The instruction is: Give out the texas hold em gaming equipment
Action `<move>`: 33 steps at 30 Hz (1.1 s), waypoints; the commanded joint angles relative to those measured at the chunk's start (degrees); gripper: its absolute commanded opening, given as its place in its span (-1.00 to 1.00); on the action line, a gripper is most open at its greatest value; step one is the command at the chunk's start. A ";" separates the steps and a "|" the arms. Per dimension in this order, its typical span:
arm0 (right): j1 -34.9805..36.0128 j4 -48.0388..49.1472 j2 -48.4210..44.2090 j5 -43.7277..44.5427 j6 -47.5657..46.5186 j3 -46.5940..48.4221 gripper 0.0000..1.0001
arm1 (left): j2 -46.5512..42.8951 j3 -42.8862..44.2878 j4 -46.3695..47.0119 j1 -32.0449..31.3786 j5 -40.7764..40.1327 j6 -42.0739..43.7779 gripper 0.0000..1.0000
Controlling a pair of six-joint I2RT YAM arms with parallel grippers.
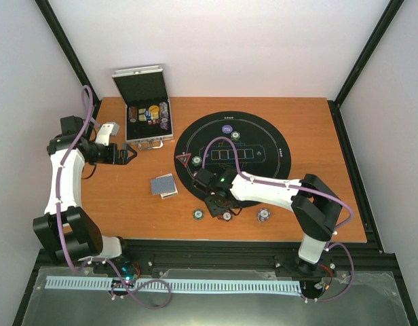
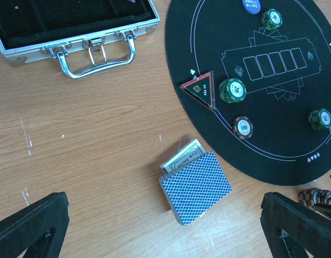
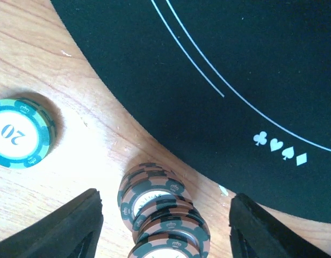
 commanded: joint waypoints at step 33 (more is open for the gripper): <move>-0.90 4.42 -3.35 -8.04 0.50 -8.61 0.68 | -0.79 1.72 -0.68 0.06 1.32 1.17 1.00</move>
